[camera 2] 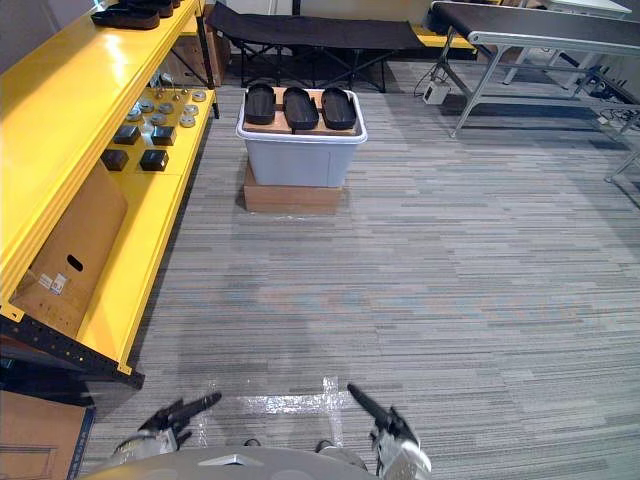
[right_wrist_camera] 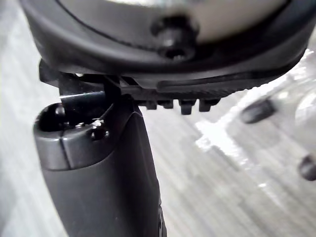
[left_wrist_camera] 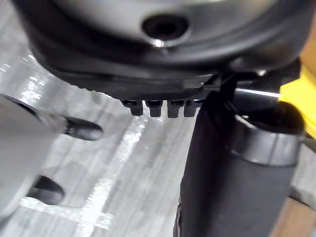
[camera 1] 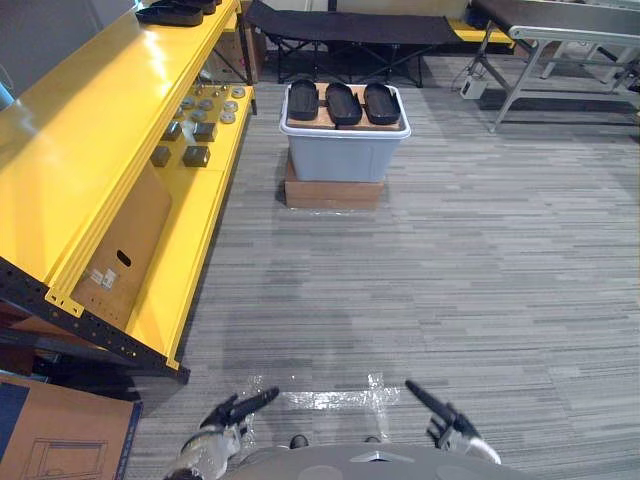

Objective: Walk over and take three plastic housings, then place them on the shelf

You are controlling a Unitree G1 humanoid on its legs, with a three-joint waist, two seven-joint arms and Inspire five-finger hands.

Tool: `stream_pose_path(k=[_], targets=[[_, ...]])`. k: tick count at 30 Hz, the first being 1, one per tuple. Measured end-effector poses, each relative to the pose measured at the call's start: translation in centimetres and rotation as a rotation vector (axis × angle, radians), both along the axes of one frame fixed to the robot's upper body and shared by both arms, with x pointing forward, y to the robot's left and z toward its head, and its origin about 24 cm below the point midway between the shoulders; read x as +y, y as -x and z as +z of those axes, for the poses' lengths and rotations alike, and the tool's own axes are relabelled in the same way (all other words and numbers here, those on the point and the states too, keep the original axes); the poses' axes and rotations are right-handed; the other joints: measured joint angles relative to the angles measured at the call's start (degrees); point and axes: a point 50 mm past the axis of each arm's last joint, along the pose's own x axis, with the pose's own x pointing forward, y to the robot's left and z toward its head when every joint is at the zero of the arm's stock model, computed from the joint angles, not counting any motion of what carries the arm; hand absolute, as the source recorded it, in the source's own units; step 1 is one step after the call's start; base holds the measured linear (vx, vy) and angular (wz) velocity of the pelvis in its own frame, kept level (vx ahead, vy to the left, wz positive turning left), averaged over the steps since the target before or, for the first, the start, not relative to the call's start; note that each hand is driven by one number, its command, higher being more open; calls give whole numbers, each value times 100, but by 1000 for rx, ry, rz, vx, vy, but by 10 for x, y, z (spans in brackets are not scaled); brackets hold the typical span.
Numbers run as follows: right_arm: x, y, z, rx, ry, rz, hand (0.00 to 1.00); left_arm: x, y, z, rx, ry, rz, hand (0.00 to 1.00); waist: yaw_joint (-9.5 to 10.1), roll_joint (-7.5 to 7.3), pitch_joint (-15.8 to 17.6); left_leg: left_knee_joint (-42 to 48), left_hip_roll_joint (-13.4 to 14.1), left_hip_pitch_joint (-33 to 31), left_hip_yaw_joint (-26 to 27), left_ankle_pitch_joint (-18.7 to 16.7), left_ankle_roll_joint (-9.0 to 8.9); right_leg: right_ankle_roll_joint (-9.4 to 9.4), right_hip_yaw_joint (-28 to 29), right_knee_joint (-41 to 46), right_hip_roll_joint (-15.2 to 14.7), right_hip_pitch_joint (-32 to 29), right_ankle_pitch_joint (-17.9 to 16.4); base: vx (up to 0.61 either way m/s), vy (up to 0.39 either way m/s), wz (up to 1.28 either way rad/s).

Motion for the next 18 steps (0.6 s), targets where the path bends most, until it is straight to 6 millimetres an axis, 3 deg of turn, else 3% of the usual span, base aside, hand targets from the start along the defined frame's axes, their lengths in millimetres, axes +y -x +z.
stream_pose_path(k=[1,4,6,9,18], targets=[[-2,-23,13,-95,49,14,100,-1,-16,9,-86,3,2,100,-27,0,0,-1,-1,-15,10,3,-2,0,1,11,-2,-37,0,-18,1,-3],[-4,-53,34,-226,100,35,100,-8,-42,24,-198,9,-26,100,-33,11,7,-4,0,-25,4,18,-19,-1,-16,11,-1,-52,0,0,0,0],[-2,-64,41,-266,109,46,100,-12,-49,28,-228,25,-19,100,-62,20,12,-6,2,-25,4,22,-25,-1,-21,10,1,-53,0,0,0,0],[3,-69,44,-281,114,78,100,-18,-49,28,-236,49,-9,100,-107,22,15,-7,2,-26,4,21,-25,-1,-26,10,0,-54,-1,0,0,0],[7,-58,38,-251,131,95,100,-21,-46,28,-250,97,39,100,-109,22,15,-6,2,-27,-34,35,-28,-2,-76,23,-8,-45,0,-23,-9,2]])
